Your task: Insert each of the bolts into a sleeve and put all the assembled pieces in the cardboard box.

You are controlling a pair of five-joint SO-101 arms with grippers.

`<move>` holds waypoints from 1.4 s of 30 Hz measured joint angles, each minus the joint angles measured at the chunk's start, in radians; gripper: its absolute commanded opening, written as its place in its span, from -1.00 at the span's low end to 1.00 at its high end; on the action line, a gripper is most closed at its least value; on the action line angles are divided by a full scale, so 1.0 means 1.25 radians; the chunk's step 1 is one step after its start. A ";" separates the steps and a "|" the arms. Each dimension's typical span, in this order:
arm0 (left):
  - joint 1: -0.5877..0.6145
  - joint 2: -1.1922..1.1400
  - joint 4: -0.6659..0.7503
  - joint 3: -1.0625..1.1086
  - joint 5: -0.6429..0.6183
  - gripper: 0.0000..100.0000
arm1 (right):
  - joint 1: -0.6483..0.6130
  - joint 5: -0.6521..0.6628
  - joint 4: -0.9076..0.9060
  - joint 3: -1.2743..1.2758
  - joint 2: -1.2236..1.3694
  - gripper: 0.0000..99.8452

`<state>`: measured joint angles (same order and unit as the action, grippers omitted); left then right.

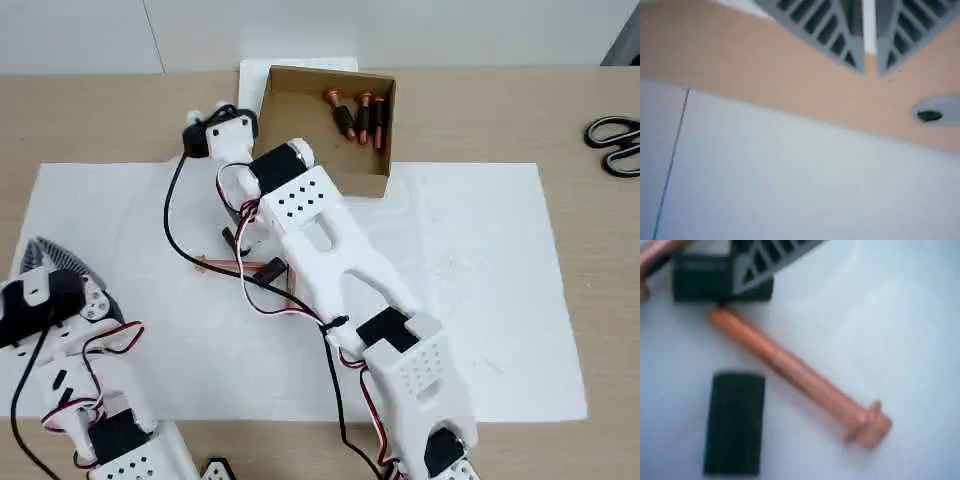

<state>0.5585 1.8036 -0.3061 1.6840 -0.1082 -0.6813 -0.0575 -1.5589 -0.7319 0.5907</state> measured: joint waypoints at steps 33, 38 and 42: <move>0.007 0.000 -0.048 0.000 -0.109 -0.99 | -0.061 0.063 0.273 -0.004 0.236 -0.60; 0.007 0.000 -0.048 0.000 -0.109 -0.99 | -0.060 0.063 0.275 -0.017 0.252 -0.82; 0.007 0.000 -0.048 0.000 -0.109 -0.99 | -0.049 0.064 0.275 -0.025 0.253 -0.95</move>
<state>0.5677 1.8036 -0.3659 1.6840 -0.2447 -0.7426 0.0222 -1.2152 -0.7626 0.9068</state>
